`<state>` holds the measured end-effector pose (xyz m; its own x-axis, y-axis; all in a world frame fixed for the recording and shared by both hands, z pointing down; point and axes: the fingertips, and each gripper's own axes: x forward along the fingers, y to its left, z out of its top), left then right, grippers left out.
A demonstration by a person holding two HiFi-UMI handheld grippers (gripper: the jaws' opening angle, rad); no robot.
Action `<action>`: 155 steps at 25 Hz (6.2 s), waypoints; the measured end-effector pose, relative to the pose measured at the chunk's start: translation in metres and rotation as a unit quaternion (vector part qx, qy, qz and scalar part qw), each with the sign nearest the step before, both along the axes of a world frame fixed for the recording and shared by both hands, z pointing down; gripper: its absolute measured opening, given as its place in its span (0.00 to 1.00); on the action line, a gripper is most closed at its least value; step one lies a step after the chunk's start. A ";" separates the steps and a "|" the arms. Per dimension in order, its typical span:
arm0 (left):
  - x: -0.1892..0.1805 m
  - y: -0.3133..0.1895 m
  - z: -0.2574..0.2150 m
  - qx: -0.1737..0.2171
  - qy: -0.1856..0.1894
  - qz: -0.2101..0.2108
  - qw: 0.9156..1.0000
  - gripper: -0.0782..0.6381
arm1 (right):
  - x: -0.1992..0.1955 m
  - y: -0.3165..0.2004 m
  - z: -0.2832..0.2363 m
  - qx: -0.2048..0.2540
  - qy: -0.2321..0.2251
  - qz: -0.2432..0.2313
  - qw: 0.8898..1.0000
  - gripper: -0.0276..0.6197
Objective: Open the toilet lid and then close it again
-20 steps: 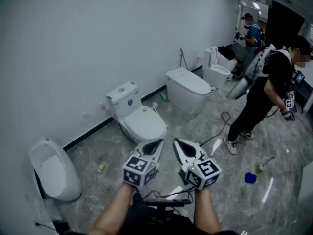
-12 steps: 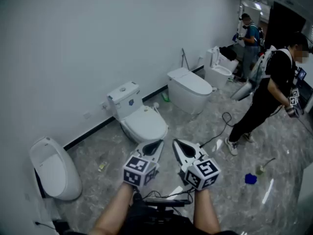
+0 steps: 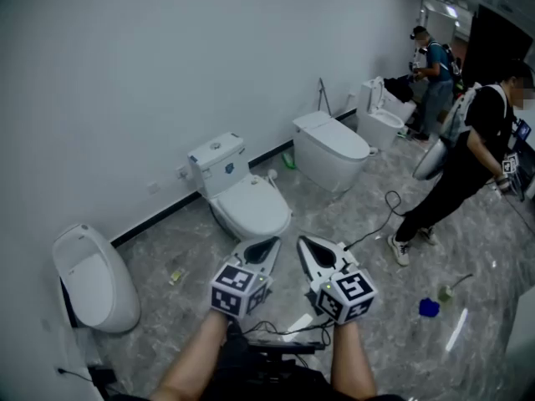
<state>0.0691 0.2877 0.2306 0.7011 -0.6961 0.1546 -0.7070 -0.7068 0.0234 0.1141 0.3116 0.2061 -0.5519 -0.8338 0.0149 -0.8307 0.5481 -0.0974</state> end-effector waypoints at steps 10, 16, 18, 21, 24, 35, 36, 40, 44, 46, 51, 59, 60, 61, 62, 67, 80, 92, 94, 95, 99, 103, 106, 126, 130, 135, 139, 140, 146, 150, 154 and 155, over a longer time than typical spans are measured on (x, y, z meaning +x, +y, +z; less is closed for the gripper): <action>-0.008 -0.027 0.014 -0.020 -0.004 -0.008 1.000 0.12 | 0.002 -0.029 0.010 -0.013 0.004 0.005 1.000 0.06; -0.014 -0.066 0.021 -0.029 -0.001 0.000 1.000 0.12 | -0.002 -0.067 0.016 -0.024 0.011 0.019 0.999 0.06; -0.016 -0.083 0.022 -0.031 0.001 0.004 1.000 0.12 | -0.004 -0.083 0.017 -0.027 0.013 0.022 0.999 0.06; -0.018 -0.109 0.025 -0.036 0.003 0.011 0.999 0.12 | -0.006 -0.108 0.020 -0.034 0.017 0.029 0.999 0.06; -0.022 -0.134 0.028 -0.042 0.004 0.016 0.999 0.12 | -0.010 -0.132 0.023 -0.039 0.020 0.033 0.998 0.06; -0.053 -0.233 0.043 -0.067 0.001 0.043 0.997 0.12 | -0.042 -0.230 0.027 -0.060 0.037 0.067 0.995 0.06; -0.055 -0.241 0.047 -0.070 0.000 0.045 0.997 0.12 | -0.044 -0.237 0.029 -0.062 0.041 0.072 0.995 0.06; -0.060 -0.267 0.063 -0.083 -0.006 0.054 0.995 0.12 | -0.044 -0.263 0.039 -0.067 0.040 0.095 0.992 0.06; -0.058 -0.287 0.084 -0.094 -0.017 0.059 0.994 0.12 | -0.033 -0.280 0.056 -0.083 0.031 0.117 0.989 0.06; -0.054 -0.298 0.096 -0.103 -0.020 0.058 0.993 0.12 | -0.024 -0.290 0.070 -0.097 0.029 0.127 0.987 0.06; -0.040 -0.325 0.143 -0.118 -0.034 0.052 0.991 0.12 | 0.003 -0.317 0.125 -0.140 0.033 0.147 0.979 0.06; -0.009 -0.365 0.224 -0.144 -0.040 0.025 0.989 0.12 | 0.042 -0.369 0.232 -0.194 0.016 0.149 0.969 0.06; -0.007 -0.370 0.236 -0.148 -0.043 0.022 0.988 0.12 | 0.045 -0.375 0.248 -0.203 0.013 0.149 0.968 0.06; -0.004 -0.375 0.249 -0.152 -0.046 0.019 0.987 0.12 | 0.048 -0.381 0.264 -0.211 0.010 0.148 0.966 0.06; 0.000 -0.379 0.262 -0.155 -0.050 0.017 0.986 0.12 | 0.051 -0.387 0.280 -0.220 0.007 0.148 0.964 0.06; 0.010 -0.395 0.333 -0.182 -0.067 0.007 0.981 0.12 | 0.062 -0.409 0.364 -0.267 -0.017 0.142 0.953 0.06; 0.020 -0.414 0.463 -0.237 -0.102 -0.004 0.966 0.12 | 0.062 -0.438 0.537 -0.361 -0.086 0.138 0.918 0.30; -0.006 -0.401 0.498 -0.267 -0.111 -0.021 0.957 0.12 | 0.047 -0.450 0.600 -0.425 -0.163 0.179 0.873 0.45; -0.011 -0.399 0.501 -0.272 -0.111 -0.025 0.956 0.12 | 0.047 -0.451 0.602 -0.430 -0.174 0.182 0.867 0.45; -0.014 -0.399 0.502 -0.274 -0.111 -0.027 0.955 0.12 | 0.047 -0.452 0.601 -0.430 -0.178 0.184 0.866 0.45; -0.023 -0.396 0.509 -0.285 -0.113 -0.033 0.951 0.12 | 0.047 -0.454 0.599 -0.432 -0.193 0.190 0.860 0.45; -0.029 -0.385 0.519 -0.300 -0.116 -0.034 0.946 0.12 | 0.053 -0.455 0.597 -0.442 -0.217 0.194 0.849 0.45; -0.032 -0.374 0.527 -0.311 -0.121 -0.030 0.942 0.12 | 0.053 -0.456 0.596 -0.449 -0.219 0.196 0.844 0.41; -0.009 -0.353 0.547 -0.356 -0.095 -0.043 0.929 0.12 | 0.046 -0.454 0.527 -0.439 -0.246 0.177 0.846 0.38; -0.013 -0.360 0.542 -0.356 -0.075 -0.071 0.929 0.12 | 0.050 -0.455 0.511 -0.432 -0.230 0.181 0.853 0.38; -0.013 -0.369 0.532 -0.350 -0.057 -0.091 0.930 0.12 | 0.048 -0.455 0.493 -0.425 -0.229 0.177 0.858 0.38; -0.015 -0.373 0.521 -0.350 -0.031 -0.102 0.931 0.12 | 0.043 -0.456 0.483 -0.420 -0.228 0.163 0.863 0.38; -0.016 -0.373 0.518 -0.352 -0.023 -0.103 0.930 0.12 | 0.042 -0.456 0.481 -0.420 -0.223 0.160 0.865 0.38; -0.021 -0.376 0.497 -0.347 -0.007 -0.114 0.931 0.11 | 0.036 -0.459 0.465 -0.414 -0.209 0.131 0.876 0.38; -0.025 -0.382 0.478 -0.334 0.001 -0.124 0.934 0.11 | 0.037 -0.460 0.449 -0.400 -0.187 0.115 0.890 0.35; -0.032 -0.390 0.455 -0.317 0.007 -0.137 0.938 0.11 | 0.042 -0.464 0.428 -0.379 -0.140 0.101 0.909 0.21; -0.034 -0.392 0.450 -0.312 0.006 -0.140 0.940 0.11 | 0.042 -0.465 0.424 -0.375 -0.121 0.097 0.914 0.15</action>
<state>0.0354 -0.1039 0.6806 0.5075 -0.6297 0.5881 -0.8607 -0.3384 0.3805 0.1565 -0.1533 0.6304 -0.4570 -0.7217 0.5199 -0.8096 0.0954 -0.5792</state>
